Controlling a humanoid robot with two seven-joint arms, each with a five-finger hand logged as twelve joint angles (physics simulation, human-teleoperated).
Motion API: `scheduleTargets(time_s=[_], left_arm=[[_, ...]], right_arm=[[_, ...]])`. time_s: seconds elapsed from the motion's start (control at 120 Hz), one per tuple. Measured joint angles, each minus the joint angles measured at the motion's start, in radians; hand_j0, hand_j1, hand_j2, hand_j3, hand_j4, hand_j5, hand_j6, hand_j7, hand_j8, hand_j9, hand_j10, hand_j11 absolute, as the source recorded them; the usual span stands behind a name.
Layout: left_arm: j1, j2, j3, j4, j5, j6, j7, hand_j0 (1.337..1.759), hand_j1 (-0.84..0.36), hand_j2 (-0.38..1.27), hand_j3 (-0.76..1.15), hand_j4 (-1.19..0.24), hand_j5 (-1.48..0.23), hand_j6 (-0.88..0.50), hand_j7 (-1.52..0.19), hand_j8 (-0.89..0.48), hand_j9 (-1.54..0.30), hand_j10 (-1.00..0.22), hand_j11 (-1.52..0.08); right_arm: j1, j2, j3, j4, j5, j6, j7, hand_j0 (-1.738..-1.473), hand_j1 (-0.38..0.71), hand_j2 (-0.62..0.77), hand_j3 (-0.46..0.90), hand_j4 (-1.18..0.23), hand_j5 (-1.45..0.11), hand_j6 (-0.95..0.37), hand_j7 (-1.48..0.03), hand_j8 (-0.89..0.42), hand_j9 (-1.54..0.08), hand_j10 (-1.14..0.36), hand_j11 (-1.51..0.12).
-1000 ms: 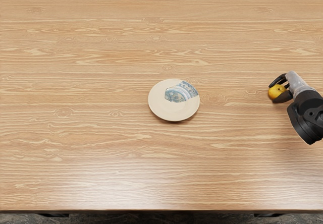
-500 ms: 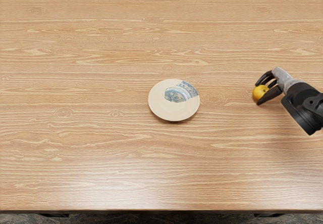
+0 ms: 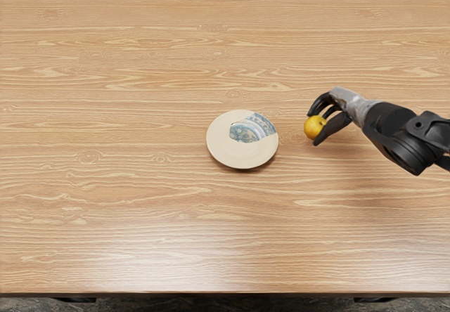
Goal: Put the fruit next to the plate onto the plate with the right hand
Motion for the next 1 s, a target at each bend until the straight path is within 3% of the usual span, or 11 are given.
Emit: scheduleTargets(time_s=[0.15, 0.358, 0.642, 1.0], left_arm=[[0.001, 0.000, 0.000, 0.000, 0.000, 0.000, 0.000, 1.658, 0.32, 0.00, 0.00, -0.02, -0.03, -0.02, -0.03, -0.02, -0.03, -0.02, -0.03], [0.001, 0.000, 0.000, 0.000, 0.000, 0.000, 0.000, 1.658, 0.32, 0.00, 0.00, -0.02, -0.03, -0.02, -0.03, -0.02, -0.03, -0.02, -0.03], [0.000, 0.000, 0.000, 0.000, 0.000, 0.000, 0.000, 1.658, 0.32, 0.00, 0.00, -0.02, -0.03, -0.02, -0.03, -0.02, -0.03, -0.02, -0.03], [0.000, 0.000, 0.000, 0.000, 0.000, 0.000, 0.000, 1.658, 0.32, 0.00, 0.00, -0.02, -0.03, -0.02, -0.03, -0.02, -0.03, -0.02, -0.03]], right_arm=[[0.026, 0.019, 0.010, 0.019, 0.013, 0.034, 0.000, -1.658, 0.34, 0.58, 0.00, -0.75, -1.12, -0.43, -1.03, -0.41, -1.09, -0.74, -1.10], [0.064, 0.023, 0.029, 0.070, 0.039, 0.066, 0.000, -1.658, 0.40, 0.61, 0.00, -0.75, -1.12, -0.40, -1.03, -0.37, -1.09, -0.74, -1.10], [0.081, 0.102, 0.038, 0.084, 0.045, 0.075, 0.000, -1.658, 0.36, 0.59, 0.00, -0.76, -1.09, -0.42, -1.03, -0.41, -1.08, -0.76, -1.09], [0.075, 0.211, 0.038, 0.028, 0.034, 0.068, 0.002, -1.658, 0.32, 0.58, 0.00, -0.76, -1.06, -0.48, -1.02, -0.46, -1.06, -0.76, -1.06]])
